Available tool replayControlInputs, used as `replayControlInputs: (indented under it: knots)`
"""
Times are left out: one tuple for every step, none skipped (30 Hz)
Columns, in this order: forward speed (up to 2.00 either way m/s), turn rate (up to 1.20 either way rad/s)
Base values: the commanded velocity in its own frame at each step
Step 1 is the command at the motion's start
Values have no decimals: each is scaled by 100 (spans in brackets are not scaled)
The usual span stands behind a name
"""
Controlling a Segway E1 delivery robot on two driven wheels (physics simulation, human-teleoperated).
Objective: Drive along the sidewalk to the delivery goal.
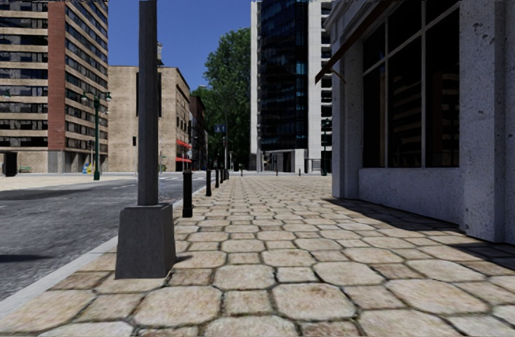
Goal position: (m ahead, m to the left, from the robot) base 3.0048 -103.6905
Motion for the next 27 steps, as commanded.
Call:
replayControlInputs:
  knots:
    - [200,-55]
    - [200,-55]
    - [200,-55]
    - [200,-50]
    - [200,0]
    - [200,0]
    - [200,0]
    - [200,0]
    - [200,0]
    - [200,0]
    - [200,0]
    - [200,0]
    - [200,0]
    - [200,0]
    - [200,0]
    - [200,0]
    - [200,0]
    - [200,0]
    - [200,0]
    - [200,0]
    - [200,0]
    - [200,0]
    - [200,0]
    - [200,0]
    - [200,0]
    - [200,0]
    - [200,0]
